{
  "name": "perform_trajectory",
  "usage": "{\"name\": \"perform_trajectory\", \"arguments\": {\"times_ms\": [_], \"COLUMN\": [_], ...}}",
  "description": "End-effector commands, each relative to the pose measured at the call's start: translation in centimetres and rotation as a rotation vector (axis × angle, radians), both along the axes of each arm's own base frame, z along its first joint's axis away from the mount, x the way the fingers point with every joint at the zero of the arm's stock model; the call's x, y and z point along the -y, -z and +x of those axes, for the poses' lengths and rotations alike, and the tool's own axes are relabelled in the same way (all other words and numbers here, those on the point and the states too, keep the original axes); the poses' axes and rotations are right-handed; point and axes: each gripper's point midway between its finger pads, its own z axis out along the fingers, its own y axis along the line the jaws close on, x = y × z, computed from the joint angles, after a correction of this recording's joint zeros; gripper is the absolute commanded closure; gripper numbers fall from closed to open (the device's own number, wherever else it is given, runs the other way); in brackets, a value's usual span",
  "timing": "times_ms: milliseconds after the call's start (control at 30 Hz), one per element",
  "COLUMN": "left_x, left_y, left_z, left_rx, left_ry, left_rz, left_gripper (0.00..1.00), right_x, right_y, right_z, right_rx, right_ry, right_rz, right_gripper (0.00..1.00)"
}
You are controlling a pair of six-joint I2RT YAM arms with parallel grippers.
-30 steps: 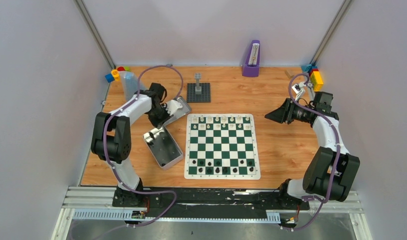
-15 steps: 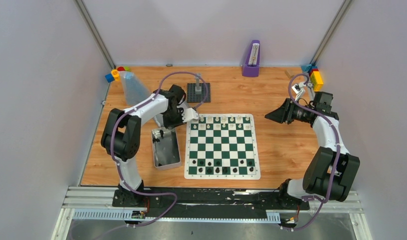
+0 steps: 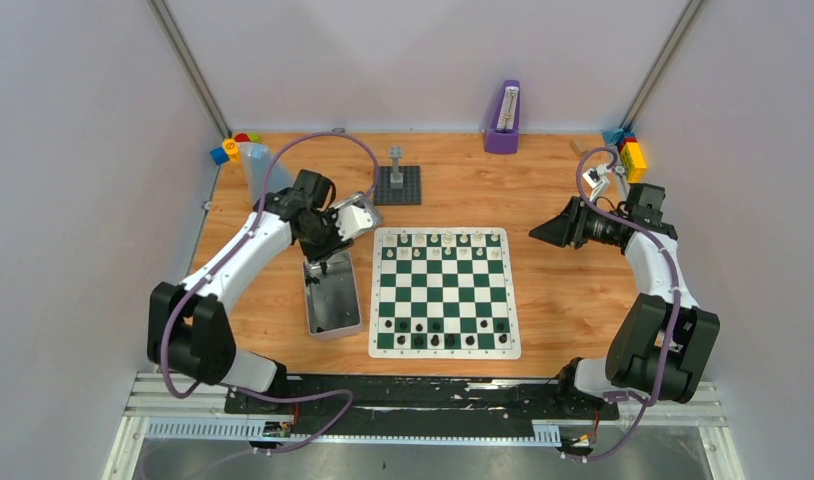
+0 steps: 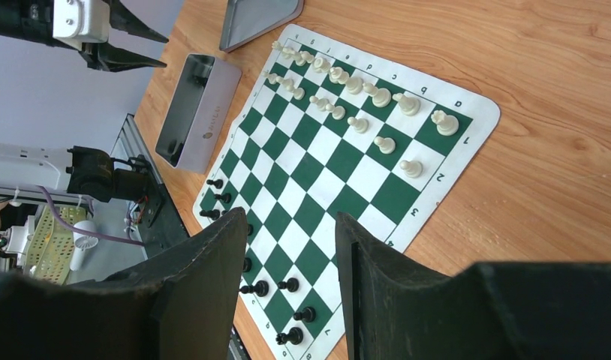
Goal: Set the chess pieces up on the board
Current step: Adjust the storage box at the center of the board, then pick up the chess piece from the storage box.
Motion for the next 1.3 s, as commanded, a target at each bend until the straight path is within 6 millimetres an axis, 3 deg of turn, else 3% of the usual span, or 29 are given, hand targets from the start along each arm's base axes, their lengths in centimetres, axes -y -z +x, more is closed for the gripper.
{"name": "perform_trajectory", "arguments": {"times_ms": [0, 267, 567, 1267], "left_x": [-0.2, -0.9, -1.9, -3.0], "left_y": [1.0, 3.5, 5.6, 7.4], "left_z": [-3.6, -4.7, -3.2, -1.7], "left_rx": [-0.068, -0.131, -0.142, -0.144], "left_ry": [-0.035, -0.053, -0.050, -0.053], "left_rz": [-0.062, -0.083, -0.026, 0.027], "left_gripper": [0.54, 0.57, 0.56, 0.56], "right_x": [0.0, 0.0, 0.0, 0.1], "right_y": [-1.9, -1.8, -1.6, -1.5], "right_z": [0.6, 0.6, 0.6, 0.6], "right_rx": [0.092, 0.089, 0.086, 0.083], "right_ry": [-0.026, -0.025, -0.023, -0.024], "right_rz": [-0.016, -0.017, -0.020, -0.022], "right_gripper": [0.52, 0.52, 0.52, 0.52]}}
